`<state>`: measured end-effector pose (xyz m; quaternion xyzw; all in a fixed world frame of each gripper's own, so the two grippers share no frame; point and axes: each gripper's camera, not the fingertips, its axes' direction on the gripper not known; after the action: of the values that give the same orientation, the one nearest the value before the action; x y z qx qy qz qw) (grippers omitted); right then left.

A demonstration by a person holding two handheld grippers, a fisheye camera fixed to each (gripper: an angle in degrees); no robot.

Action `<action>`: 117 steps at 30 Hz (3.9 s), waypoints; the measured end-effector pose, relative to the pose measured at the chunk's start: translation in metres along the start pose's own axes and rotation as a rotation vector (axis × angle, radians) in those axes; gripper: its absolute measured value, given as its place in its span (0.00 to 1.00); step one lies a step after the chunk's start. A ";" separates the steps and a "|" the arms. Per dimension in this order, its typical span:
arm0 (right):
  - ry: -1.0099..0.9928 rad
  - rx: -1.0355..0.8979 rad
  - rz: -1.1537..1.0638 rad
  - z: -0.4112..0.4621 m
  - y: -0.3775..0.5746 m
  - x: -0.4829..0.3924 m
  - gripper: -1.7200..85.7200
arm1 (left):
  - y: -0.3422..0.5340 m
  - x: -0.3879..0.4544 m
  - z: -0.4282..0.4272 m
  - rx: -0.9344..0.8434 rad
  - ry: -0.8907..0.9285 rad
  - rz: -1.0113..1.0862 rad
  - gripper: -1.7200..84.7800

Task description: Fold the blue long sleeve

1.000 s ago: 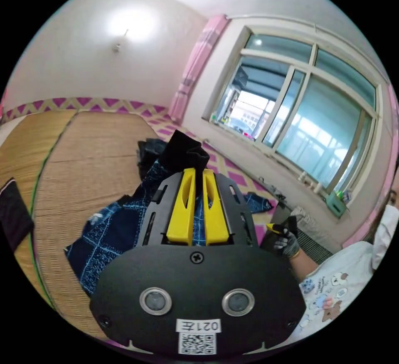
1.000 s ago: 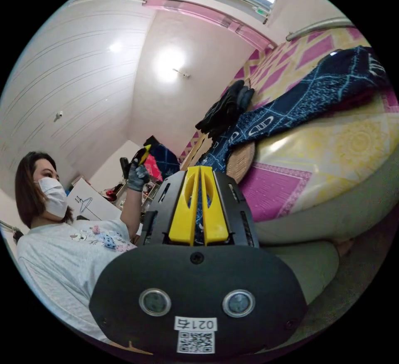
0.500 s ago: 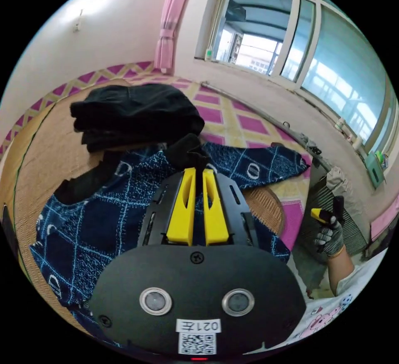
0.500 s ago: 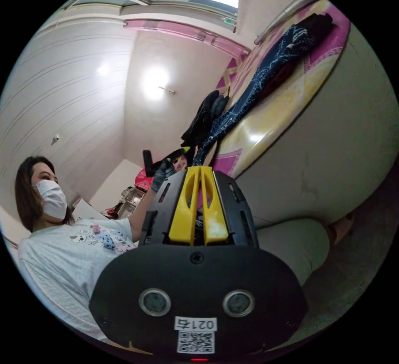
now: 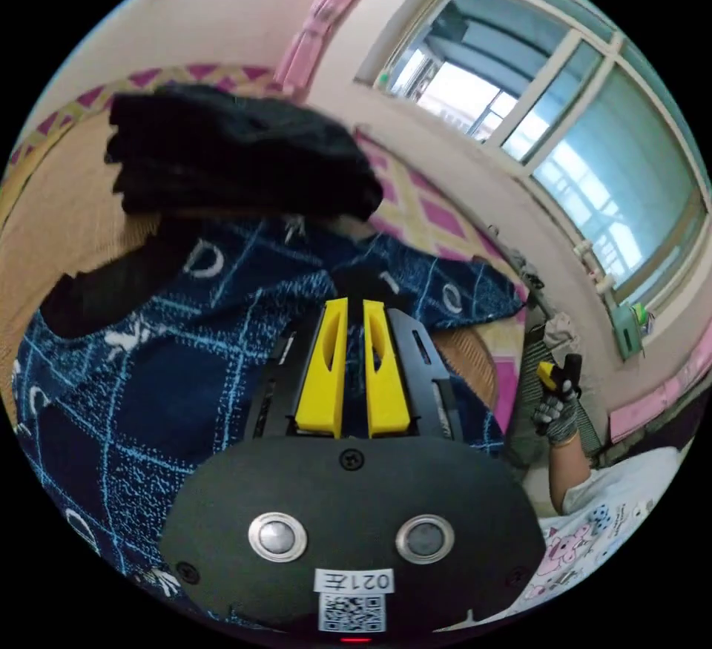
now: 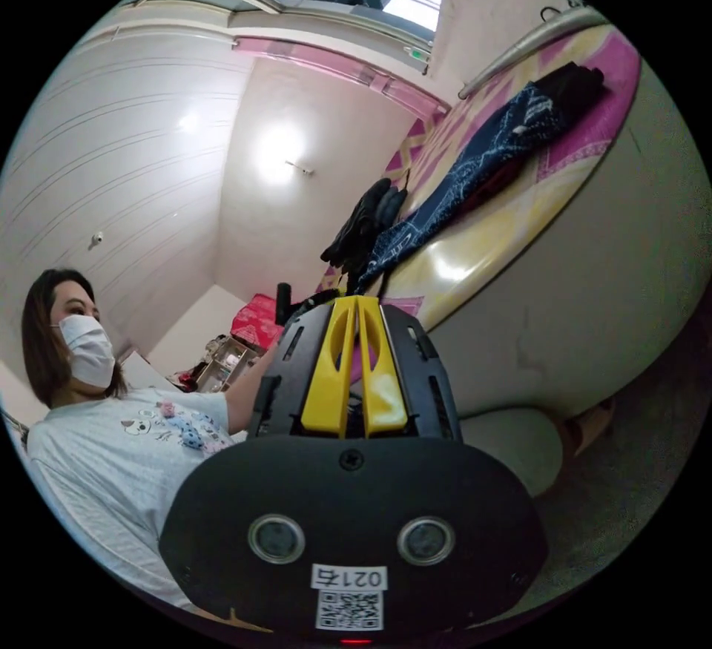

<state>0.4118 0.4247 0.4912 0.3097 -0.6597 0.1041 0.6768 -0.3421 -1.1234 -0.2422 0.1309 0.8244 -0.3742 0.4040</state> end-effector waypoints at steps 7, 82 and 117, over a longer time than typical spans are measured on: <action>0.280 0.203 0.073 -0.028 -0.044 0.003 0.12 | 0.015 -0.015 -0.007 0.091 0.028 -0.013 0.01; 0.681 -0.746 -0.665 0.702 0.101 -0.122 0.06 | 0.251 -0.282 -0.403 0.173 -0.305 -0.118 0.02; -0.030 -1.398 -0.291 1.133 0.085 -0.132 0.09 | 0.307 -0.323 -0.492 0.329 -0.123 -0.240 0.01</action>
<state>-0.5878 -0.1034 0.3186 -0.1105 -0.5331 -0.4389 0.7148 -0.2555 -0.5292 0.0412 0.0727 0.7358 -0.5563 0.3792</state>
